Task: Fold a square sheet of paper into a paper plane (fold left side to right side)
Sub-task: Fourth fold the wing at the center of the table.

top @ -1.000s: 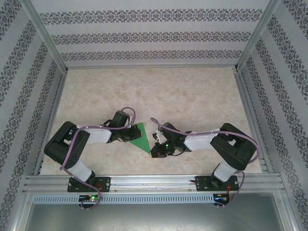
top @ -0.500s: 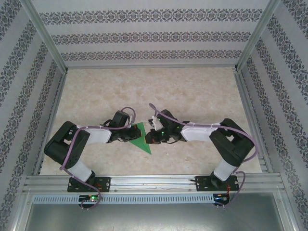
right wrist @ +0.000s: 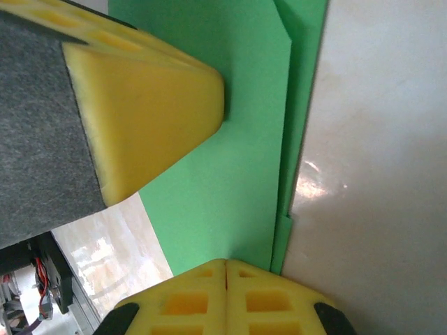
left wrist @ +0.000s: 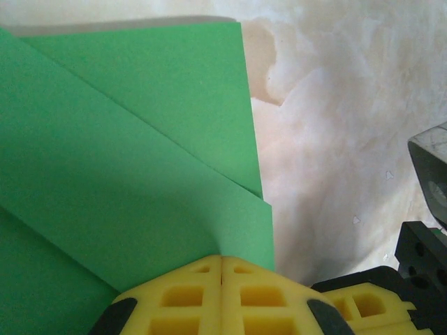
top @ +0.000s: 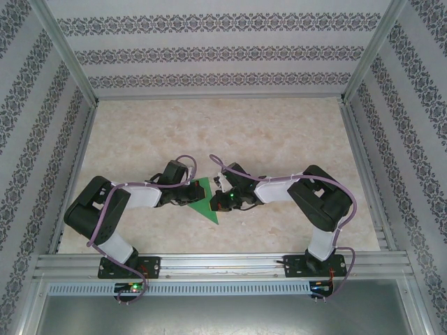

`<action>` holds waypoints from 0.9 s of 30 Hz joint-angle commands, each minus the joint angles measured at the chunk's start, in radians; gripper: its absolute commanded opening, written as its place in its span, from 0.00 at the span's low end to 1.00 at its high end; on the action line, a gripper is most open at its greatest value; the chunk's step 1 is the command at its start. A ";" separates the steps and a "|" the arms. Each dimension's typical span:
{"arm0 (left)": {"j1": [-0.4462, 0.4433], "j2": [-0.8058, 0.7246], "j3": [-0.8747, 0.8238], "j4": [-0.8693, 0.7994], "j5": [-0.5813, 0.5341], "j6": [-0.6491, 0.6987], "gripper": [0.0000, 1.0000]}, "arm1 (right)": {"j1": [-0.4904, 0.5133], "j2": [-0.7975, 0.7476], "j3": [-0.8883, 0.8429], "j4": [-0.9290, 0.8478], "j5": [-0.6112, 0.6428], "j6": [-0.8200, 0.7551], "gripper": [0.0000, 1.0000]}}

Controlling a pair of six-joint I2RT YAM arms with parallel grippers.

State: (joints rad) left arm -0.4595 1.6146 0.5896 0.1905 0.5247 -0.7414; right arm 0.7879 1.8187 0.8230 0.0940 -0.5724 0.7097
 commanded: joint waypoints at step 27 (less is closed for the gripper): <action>0.293 -0.263 0.077 -0.230 0.038 0.152 0.27 | 0.004 -0.137 -0.009 0.007 -0.019 -0.041 0.26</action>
State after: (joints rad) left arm -0.1745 1.4372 0.6998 0.0086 0.5442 -0.5873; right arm 0.8108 1.7546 0.8215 0.0750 -0.5709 0.6815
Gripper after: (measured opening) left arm 0.258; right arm 0.243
